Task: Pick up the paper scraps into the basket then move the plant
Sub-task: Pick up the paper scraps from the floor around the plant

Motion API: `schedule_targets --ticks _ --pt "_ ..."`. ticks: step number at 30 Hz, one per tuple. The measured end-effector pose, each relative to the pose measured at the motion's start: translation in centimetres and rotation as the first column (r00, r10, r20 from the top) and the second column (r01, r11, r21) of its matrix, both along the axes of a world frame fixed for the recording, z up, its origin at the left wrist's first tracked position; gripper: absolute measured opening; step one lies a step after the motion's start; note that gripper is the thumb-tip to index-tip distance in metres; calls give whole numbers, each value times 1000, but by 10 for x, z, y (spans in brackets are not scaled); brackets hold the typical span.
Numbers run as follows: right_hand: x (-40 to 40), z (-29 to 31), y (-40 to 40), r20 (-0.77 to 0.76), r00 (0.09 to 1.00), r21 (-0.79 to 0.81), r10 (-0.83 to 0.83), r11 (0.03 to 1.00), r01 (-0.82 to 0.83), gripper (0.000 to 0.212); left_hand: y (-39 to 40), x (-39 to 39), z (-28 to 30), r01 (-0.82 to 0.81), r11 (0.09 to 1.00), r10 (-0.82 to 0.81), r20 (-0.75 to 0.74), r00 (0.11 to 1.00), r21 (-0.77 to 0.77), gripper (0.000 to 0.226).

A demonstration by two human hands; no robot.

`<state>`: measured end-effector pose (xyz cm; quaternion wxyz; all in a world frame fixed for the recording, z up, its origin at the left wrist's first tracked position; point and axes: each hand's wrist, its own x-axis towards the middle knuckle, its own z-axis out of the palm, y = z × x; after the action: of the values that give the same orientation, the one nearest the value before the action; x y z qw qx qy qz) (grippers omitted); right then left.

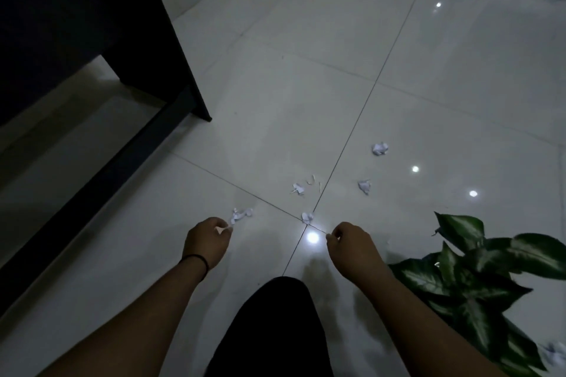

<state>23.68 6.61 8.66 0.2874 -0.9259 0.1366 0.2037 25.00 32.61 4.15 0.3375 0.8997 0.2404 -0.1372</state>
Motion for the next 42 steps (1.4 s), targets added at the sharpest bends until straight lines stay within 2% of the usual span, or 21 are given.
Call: schedule_targets --ticks 5,8,12,16,20,22,25,27,31,33,36,38,40,42 --pt "30 -44 -7 -126 992 -1 -25 1000 25 24 -8 35 -32 99 993 -94 -74 993 71 38" --pt "51 -71 -5 -131 991 -11 -1 1000 -1 24 -8 59 -53 138 986 -128 -105 986 95 46" --pt "71 -108 3 -124 989 -4 80 997 -81 31 -9 80 -84 85 993 -63 -228 972 86 65" --pt "78 -141 8 -53 989 -65 136 988 -139 37 -15 85 -113 58 995 -35 -268 963 76 70" --pt "82 -163 18 -33 997 -38 64 997 -65 45 -22 81 -130 78 992 -58 -189 980 100 45" --pt "81 -170 23 -27 996 -68 81 994 -83 46 -21 77 -133 94 987 -75 -143 987 128 39" --pt "77 -177 28 23 989 -149 143 979 -138 33 -23 78 -133 33 993 -25 -66 998 114 34" --pt "74 -181 26 70 988 -137 140 982 -129 26 -31 83 -131 16 997 -16 4 1000 73 29" --pt "76 -178 10 128 989 82 -79 994 68 28 -64 104 -125 110 994 -111 162 980 15 30" --pt "81 -175 2 127 973 128 -195 975 179 28 -82 115 -121 111 994 -105 216 971 -18 23" --pt "88 -169 -4 98 930 157 -353 929 336 28 -101 131 -119 5 992 12 140 990 -123 23" --pt "89 -169 -7 45 931 104 -362 928 356 26 -109 139 -121 -76 982 86 49 995 -171 32" --pt "86 -173 -8 11 958 42 -288 957 287 23 -112 142 -125 20 995 -12 78 997 -93 34" --pt "83 -174 -8 18 950 24 -313 950 312 12 -115 144 -127 138 989 -128 161 979 -51 25"
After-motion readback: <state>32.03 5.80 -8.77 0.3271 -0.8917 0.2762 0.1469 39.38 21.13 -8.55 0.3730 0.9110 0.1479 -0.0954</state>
